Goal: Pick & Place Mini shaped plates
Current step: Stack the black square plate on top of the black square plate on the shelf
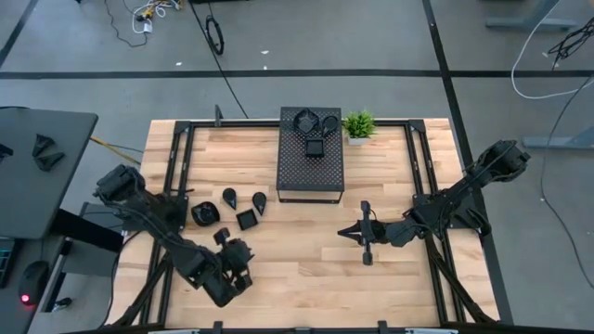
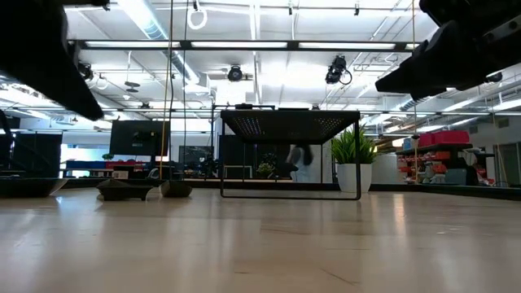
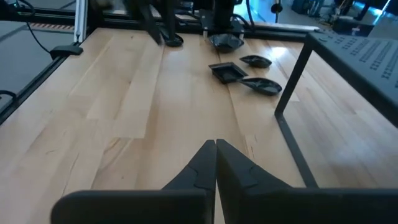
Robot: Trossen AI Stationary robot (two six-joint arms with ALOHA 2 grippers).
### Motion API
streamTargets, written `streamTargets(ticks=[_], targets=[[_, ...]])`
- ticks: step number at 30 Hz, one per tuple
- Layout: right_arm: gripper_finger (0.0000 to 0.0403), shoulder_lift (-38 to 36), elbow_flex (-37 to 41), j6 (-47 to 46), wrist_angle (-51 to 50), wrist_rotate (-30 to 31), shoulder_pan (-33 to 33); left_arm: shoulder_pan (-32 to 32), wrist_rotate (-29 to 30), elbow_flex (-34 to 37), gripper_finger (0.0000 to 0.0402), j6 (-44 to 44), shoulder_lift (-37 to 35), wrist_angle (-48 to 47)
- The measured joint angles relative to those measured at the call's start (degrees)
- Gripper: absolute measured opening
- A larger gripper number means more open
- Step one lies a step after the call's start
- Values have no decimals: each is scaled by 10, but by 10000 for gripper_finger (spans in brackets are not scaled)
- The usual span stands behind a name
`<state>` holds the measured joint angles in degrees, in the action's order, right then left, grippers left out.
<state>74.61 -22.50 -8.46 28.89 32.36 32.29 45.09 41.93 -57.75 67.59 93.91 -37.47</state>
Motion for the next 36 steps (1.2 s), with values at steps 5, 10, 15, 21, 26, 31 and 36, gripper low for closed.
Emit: streamTargets(ticks=[5,10,15,21,26,31,36], targets=[[13,0,0,15,25,1,-10,-25,36,109,155,-72,0,130],[13,0,0,14,47,2,-29,-68,57,152,156,-112,0,139],[13,0,0,13,49,-3,-36,-102,35,151,135,-175,0,135],[13,0,0,-12,45,-4,-36,-128,-17,151,109,-213,0,132],[13,0,0,-31,35,-5,-36,-137,-22,151,87,-219,0,106],[13,0,0,-29,33,-5,-36,-138,-54,151,85,-218,0,99],[13,0,0,-10,33,-5,-36,-138,-57,151,97,-219,0,96]])
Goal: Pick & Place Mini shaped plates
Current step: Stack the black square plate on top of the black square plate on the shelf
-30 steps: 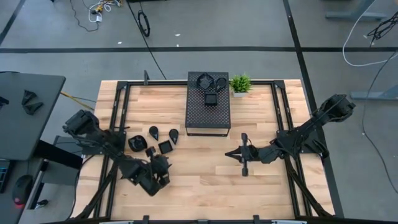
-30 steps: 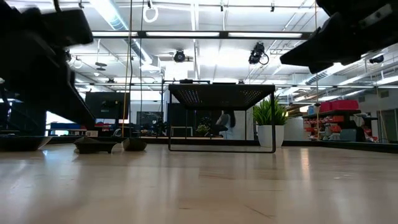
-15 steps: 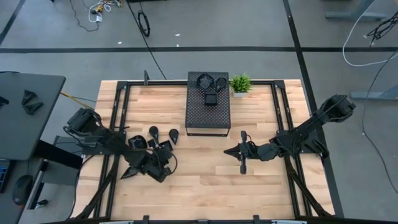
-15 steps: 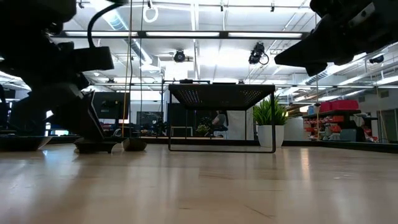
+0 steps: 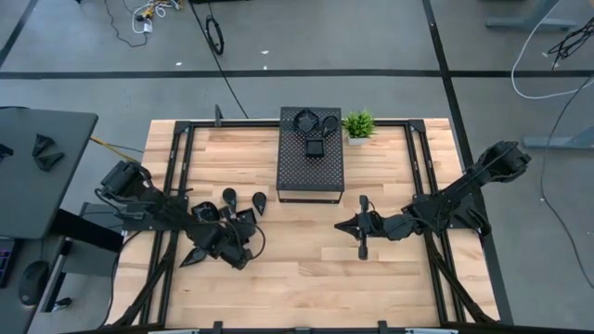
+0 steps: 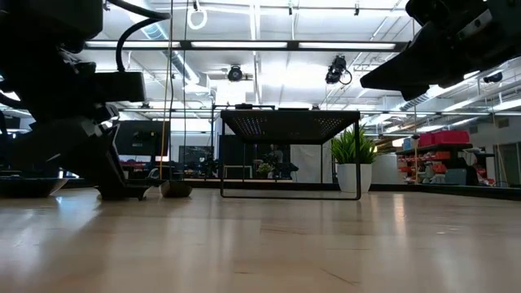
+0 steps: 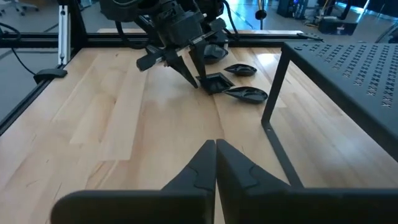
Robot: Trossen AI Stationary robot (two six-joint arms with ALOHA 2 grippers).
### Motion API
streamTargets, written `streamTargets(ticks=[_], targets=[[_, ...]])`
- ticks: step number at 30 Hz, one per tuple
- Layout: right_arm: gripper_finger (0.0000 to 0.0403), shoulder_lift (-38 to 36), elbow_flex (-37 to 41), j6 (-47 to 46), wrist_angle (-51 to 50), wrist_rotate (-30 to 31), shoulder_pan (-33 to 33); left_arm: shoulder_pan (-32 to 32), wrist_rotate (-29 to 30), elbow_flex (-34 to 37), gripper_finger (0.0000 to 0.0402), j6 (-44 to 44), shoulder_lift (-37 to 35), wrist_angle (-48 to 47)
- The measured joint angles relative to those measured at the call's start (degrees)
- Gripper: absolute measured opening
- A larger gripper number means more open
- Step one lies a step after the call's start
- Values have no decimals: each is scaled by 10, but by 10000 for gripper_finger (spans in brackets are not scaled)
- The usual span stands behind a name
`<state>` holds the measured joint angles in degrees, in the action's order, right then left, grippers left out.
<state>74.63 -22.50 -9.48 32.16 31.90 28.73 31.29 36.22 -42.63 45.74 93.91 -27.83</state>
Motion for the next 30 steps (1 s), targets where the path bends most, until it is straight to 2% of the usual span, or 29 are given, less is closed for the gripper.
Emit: streamTargets(ticks=[6,16,24,30], targets=[[13,0,0,2,0,0,0,0,14,0,85,-5,0,-9],[13,0,0,9,-1,0,0,0,7,0,7,-38,0,-9],[13,0,0,8,-1,0,0,8,-10,-19,3,-56,0,-20],[13,0,0,8,-1,0,0,26,-38,-90,2,-63,0,-90]])
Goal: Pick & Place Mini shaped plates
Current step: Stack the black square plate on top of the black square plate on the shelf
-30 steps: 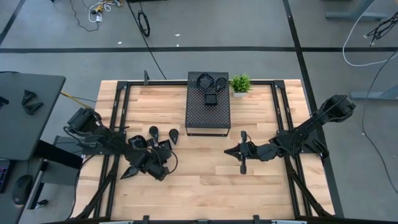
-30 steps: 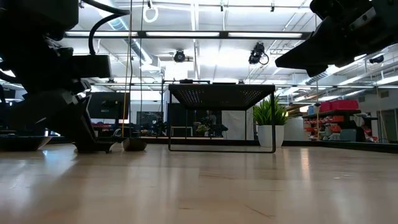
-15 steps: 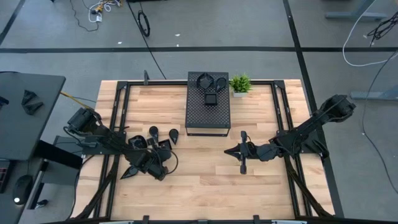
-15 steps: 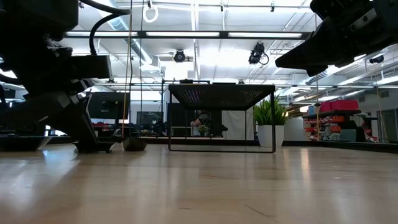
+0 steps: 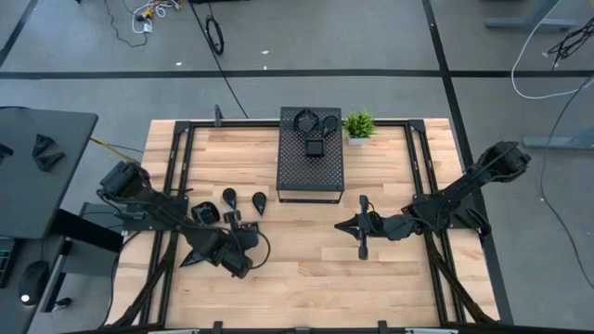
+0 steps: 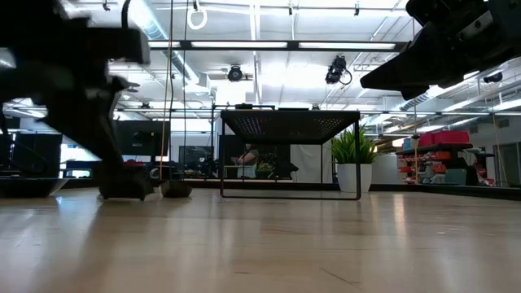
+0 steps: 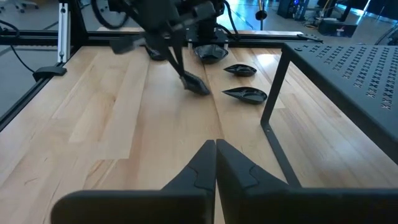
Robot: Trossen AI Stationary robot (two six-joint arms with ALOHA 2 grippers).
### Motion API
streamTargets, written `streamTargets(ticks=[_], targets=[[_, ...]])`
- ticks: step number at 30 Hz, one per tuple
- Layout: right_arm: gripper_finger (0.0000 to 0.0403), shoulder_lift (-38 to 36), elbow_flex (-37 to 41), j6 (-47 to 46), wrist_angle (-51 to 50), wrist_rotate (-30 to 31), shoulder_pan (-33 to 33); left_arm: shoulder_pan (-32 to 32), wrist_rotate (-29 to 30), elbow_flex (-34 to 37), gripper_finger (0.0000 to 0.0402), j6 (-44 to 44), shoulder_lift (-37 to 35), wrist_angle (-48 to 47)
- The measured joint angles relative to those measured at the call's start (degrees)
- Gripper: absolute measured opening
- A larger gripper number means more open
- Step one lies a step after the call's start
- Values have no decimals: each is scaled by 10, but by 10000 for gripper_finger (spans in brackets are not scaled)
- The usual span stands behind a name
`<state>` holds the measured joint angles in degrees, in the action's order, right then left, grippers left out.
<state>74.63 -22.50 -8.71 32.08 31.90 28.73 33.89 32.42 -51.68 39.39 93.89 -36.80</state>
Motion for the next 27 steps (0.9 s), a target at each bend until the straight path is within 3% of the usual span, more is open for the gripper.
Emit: streamTargets(ticks=[10,15,19,27], targets=[[13,0,0,0,0,0,0,18,45,-106,1,-63,0,13],[13,0,0,11,-3,-34,7,-3,64,-152,1,-210,0,141],[13,0,0,11,-13,-77,29,-58,65,-224,1,-334,1,187],[13,0,0,2,-17,-80,45,-221,11,-384,1,-591,37,169]])
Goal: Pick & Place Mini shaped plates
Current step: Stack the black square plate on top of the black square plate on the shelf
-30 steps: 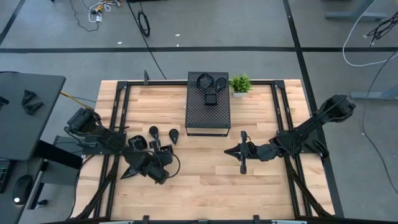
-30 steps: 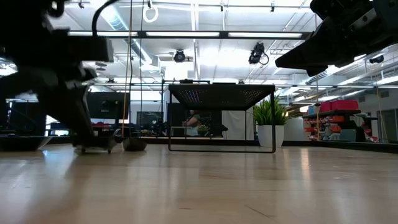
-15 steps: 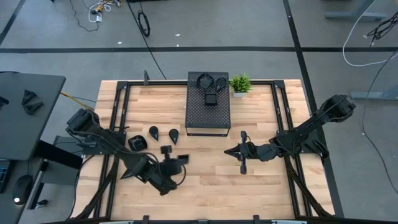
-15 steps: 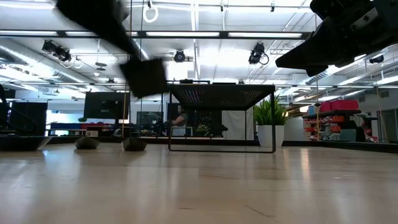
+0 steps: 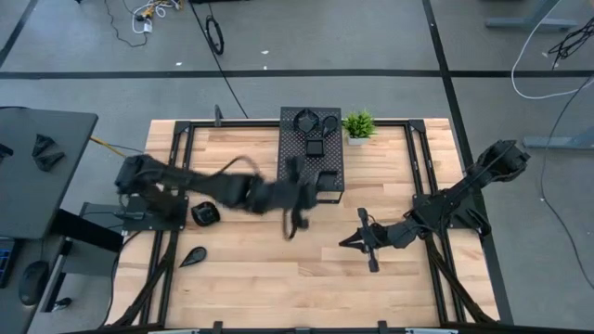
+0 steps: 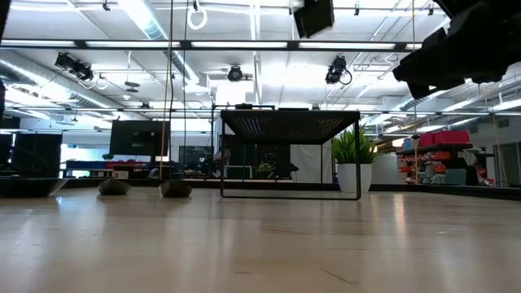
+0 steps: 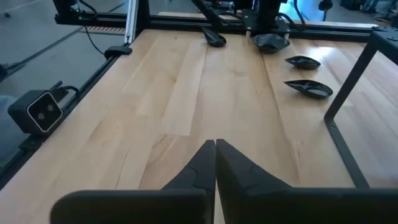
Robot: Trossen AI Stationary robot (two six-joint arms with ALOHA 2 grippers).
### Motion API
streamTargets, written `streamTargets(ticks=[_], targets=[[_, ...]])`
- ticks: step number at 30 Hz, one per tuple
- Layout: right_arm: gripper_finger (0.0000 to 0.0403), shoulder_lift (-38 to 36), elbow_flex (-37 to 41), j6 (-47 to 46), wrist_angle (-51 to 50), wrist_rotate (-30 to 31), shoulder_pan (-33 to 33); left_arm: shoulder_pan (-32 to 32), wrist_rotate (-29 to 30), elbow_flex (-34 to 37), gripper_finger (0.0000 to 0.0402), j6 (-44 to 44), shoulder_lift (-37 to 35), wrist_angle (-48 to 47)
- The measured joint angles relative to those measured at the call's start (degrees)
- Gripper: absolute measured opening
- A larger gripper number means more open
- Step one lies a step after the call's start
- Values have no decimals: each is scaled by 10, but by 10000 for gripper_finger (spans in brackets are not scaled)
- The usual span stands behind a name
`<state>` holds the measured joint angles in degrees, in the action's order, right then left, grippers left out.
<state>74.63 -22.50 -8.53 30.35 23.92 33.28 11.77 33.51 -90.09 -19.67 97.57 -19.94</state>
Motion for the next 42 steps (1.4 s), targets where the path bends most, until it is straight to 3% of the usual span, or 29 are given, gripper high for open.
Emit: streamTargets(ticks=[6,13,31,36,42], targets=[[13,0,0,-18,2,1,-1,-108,-19,-44,1,-130,50,-44],[13,0,0,-30,0,2,-1,-173,-12,-44,1,-74,85,-73],[13,0,0,-25,-1,2,-1,-180,-7,-43,11,-34,123,-83],[13,0,0,-24,-2,2,-1,-180,-54,-43,13,-29,123,-84],[13,0,0,-24,-2,2,-1,-180,-57,-43,41,-17,123,-86]])
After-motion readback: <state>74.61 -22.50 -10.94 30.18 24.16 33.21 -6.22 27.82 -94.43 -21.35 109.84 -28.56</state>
